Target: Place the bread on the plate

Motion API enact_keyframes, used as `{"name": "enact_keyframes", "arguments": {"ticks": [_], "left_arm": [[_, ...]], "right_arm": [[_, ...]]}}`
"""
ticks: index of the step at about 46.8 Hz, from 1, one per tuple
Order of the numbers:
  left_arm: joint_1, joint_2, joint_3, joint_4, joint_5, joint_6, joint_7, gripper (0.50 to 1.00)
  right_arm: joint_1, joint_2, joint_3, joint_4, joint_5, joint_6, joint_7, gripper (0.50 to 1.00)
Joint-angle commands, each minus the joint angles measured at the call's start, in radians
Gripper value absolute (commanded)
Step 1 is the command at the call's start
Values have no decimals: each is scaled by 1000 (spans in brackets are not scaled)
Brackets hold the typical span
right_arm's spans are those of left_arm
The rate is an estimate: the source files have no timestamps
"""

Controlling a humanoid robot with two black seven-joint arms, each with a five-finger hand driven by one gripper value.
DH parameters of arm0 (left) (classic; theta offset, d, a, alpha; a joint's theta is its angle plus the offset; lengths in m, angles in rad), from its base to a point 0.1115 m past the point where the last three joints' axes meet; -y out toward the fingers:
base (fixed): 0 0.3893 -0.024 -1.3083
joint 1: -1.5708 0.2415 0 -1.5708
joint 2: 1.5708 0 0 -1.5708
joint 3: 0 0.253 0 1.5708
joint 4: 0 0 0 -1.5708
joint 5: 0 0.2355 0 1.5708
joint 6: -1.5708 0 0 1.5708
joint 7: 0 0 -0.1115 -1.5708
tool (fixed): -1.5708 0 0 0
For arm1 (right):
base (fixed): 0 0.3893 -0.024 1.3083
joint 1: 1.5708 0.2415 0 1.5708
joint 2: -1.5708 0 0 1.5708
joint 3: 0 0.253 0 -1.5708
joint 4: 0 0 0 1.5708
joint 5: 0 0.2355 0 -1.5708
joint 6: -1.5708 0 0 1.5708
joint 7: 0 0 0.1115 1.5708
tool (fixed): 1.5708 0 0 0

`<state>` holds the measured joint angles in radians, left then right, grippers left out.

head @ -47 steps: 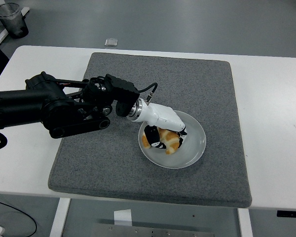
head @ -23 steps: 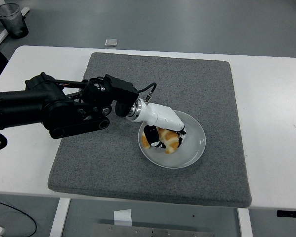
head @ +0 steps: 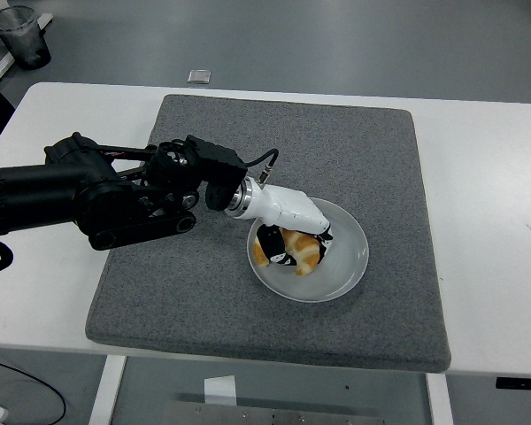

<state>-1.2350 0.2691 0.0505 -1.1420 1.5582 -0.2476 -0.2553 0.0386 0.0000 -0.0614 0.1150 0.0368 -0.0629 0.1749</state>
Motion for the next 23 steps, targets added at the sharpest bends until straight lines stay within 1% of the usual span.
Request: {"name": "enact_keyframes", "arguments": {"ticks": [1, 3, 4, 6, 7, 9, 10, 18, 23], "left_arm": [[5, -13, -1, 4, -3, 1, -1, 602], [5, -15, -3, 5, -4, 2, -1, 660], [5, -16, -4, 5, -4, 2, -1, 715], [5, -16, -9, 5, -7, 4, -1, 910], [5, -16, -11, 5, -12, 4, -1, 959], [5, -18, -12, 5, -15, 4, -1, 990], [5, -18, -14, 5, -17, 5, -1, 994], [3, -16, -18, 4, -27, 8, -1, 996], [3, -16, -50, -2, -47, 8, 1, 996]], "right_arm": [[0, 0, 0, 0, 0, 0, 0, 932], [1, 0, 0, 0, 0, 0, 0, 932], [1, 0, 0, 0, 0, 0, 0, 932], [0, 0, 0, 0, 0, 0, 0, 932], [1, 0, 0, 0, 0, 1, 0, 932], [0, 0, 0, 0, 0, 0, 0, 932], [0, 0, 0, 0, 0, 0, 0, 932], [0, 0, 0, 0, 0, 0, 0, 932], [0, 0, 0, 0, 0, 0, 0, 932]]}}
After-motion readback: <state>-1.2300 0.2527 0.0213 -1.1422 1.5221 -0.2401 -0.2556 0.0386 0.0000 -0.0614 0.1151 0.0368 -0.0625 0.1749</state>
